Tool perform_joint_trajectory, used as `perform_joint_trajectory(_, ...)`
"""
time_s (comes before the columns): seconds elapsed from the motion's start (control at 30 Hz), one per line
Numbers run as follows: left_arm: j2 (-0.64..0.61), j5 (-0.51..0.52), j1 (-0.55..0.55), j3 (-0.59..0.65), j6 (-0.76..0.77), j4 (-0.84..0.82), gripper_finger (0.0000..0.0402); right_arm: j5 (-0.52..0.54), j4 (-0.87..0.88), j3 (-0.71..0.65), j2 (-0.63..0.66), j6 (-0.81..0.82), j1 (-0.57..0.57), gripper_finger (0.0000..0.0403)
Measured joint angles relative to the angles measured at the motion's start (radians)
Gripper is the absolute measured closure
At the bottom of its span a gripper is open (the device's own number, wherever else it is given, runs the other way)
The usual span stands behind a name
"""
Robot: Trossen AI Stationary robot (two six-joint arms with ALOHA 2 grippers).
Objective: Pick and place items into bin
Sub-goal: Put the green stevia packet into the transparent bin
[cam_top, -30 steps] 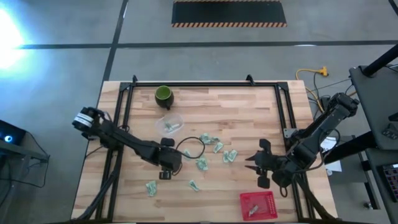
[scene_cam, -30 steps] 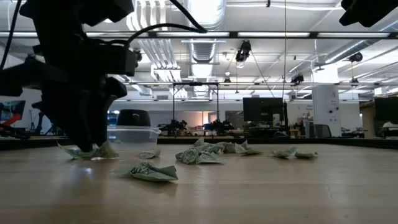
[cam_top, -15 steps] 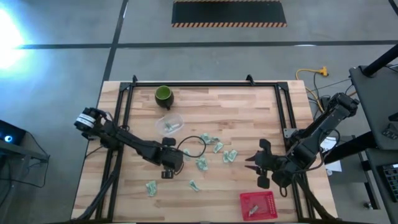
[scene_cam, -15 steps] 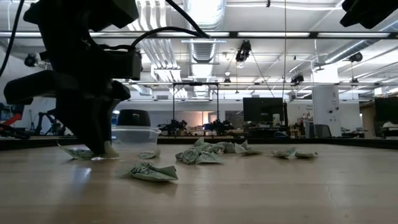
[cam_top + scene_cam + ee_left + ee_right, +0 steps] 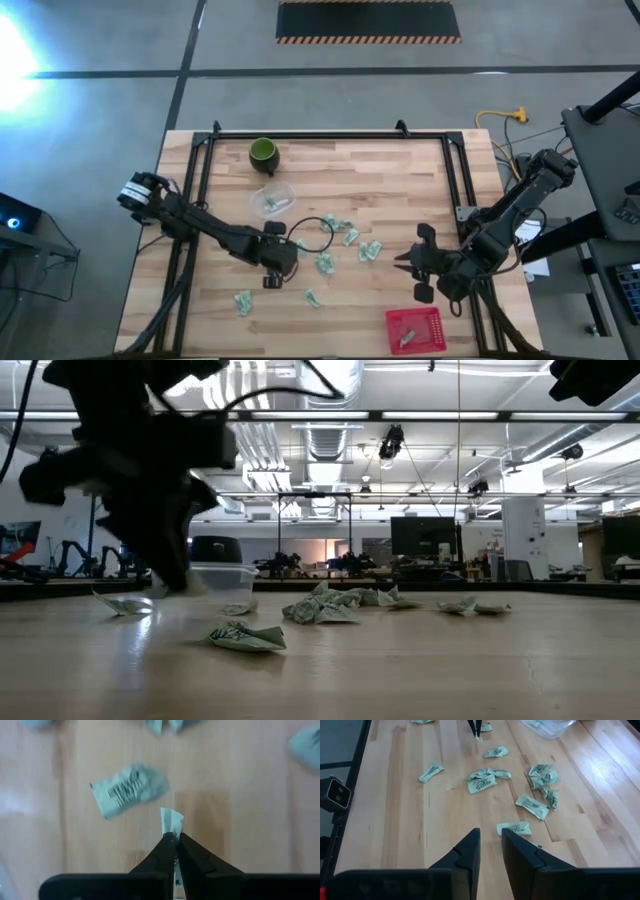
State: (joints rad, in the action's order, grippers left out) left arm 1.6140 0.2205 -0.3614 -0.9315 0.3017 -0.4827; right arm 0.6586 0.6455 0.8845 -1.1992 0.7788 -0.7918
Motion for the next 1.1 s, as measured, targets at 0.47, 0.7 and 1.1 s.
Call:
perform_joint_trajectory(0.47,-0.267,0.345,0.098,-0.019,-0.022,-0.202,0.0401,0.014,0.001,-0.006,0.0,-0.002,0.0,0.034)
perform_joint_trajectory(0.7,-0.357,0.357,0.253,0.074,-0.031,-0.25,0.0401,0.054,-0.007,-0.009,-0.001,0.004,0.001,0.034)
perform_joint_trajectory(1.1,-0.341,0.285,0.412,0.121,-0.13,-0.207,0.0386,0.069,-0.009,-0.011,-0.001,0.01,0.001,0.0342)
